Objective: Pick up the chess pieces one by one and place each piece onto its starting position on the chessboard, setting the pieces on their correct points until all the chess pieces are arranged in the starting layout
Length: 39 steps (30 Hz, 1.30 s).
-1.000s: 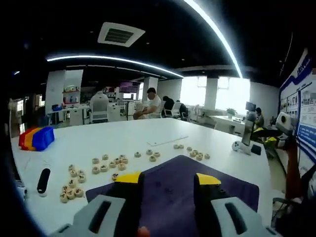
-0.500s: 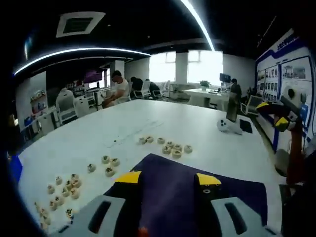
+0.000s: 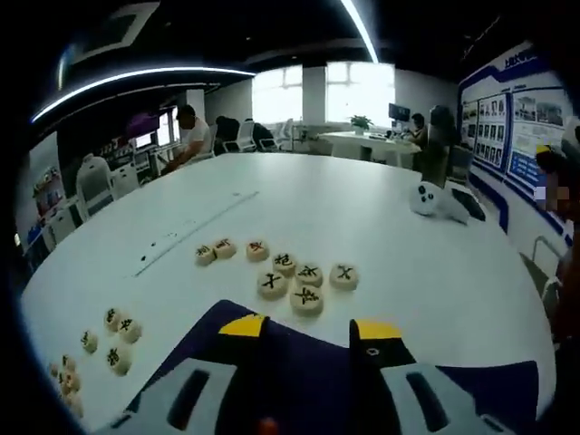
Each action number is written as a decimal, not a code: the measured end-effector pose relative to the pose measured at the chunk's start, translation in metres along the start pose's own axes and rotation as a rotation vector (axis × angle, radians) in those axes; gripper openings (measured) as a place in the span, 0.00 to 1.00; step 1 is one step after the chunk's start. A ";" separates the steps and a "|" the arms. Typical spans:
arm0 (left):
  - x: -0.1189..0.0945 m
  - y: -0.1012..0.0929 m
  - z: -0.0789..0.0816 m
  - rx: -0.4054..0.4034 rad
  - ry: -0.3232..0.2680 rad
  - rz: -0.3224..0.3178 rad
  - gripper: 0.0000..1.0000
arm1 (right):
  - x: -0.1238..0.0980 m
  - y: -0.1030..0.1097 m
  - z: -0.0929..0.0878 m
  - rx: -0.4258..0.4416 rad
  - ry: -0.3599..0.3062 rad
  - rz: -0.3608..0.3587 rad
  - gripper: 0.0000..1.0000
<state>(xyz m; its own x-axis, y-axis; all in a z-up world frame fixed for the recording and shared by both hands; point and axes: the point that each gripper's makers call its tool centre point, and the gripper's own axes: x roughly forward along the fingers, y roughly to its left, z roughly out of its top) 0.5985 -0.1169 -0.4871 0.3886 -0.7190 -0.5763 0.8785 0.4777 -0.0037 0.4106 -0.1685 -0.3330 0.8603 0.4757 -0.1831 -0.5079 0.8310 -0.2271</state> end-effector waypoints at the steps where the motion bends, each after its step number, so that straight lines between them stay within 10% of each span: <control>1: 0.005 0.000 0.001 -0.009 -0.004 0.001 0.35 | 0.000 0.000 0.001 0.000 -0.003 0.000 0.36; 12: 0.026 -0.004 0.006 -0.067 -0.018 0.006 0.20 | -0.005 -0.009 0.000 0.001 -0.004 -0.029 0.36; 20: 0.002 -0.001 0.006 -0.059 -0.028 0.010 0.20 | -0.007 -0.016 -0.006 -0.052 0.040 -0.073 0.36; 29: -0.111 0.009 0.015 -0.052 -0.171 0.044 0.20 | 0.001 -0.005 -0.004 -0.048 0.033 -0.042 0.36; 39: -0.245 0.026 -0.035 -0.116 -0.254 0.136 0.20 | 0.008 0.025 0.005 -0.110 0.018 0.040 0.37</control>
<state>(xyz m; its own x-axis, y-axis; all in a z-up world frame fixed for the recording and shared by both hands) 0.5167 0.0897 -0.3748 0.5707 -0.7404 -0.3550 0.7814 0.6226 -0.0424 0.4049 -0.1422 -0.3357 0.8389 0.5017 -0.2109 -0.5442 0.7746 -0.3223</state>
